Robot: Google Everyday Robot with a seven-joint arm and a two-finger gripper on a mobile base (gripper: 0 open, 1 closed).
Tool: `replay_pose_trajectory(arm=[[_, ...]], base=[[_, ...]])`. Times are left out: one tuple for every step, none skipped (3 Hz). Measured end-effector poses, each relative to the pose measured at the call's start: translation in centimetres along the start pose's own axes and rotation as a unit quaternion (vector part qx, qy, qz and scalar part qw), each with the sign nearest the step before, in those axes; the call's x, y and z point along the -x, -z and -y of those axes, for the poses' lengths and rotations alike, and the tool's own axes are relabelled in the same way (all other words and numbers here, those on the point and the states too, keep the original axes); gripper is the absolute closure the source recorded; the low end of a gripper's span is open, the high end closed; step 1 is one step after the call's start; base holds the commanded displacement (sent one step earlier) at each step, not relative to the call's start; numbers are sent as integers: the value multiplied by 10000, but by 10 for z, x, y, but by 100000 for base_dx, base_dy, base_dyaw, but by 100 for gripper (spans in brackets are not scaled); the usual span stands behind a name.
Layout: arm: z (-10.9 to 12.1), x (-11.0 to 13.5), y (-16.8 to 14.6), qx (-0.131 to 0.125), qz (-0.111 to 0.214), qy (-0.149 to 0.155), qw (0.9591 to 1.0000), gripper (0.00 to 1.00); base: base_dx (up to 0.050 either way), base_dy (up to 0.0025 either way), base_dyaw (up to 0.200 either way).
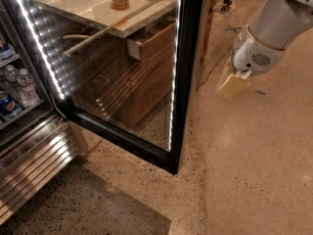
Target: Close right fridge door
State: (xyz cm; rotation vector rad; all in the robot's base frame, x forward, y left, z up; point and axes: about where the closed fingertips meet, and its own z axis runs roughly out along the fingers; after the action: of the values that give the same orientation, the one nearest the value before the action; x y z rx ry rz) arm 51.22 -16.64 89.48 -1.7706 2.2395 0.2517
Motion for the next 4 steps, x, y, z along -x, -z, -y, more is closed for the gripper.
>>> replay_pose_trajectory(arm=[[40, -8, 20, -39, -59, -311, 9995, 100], [59, -2, 43, -377, 105, -311, 9987, 100], [59, -2, 43, -377, 105, -311, 9987, 100], [59, -2, 43, -377, 105, -311, 9987, 100]], base=[[0, 0, 0], [0, 0, 0], [-4, 6, 19345], [4801, 1, 23]])
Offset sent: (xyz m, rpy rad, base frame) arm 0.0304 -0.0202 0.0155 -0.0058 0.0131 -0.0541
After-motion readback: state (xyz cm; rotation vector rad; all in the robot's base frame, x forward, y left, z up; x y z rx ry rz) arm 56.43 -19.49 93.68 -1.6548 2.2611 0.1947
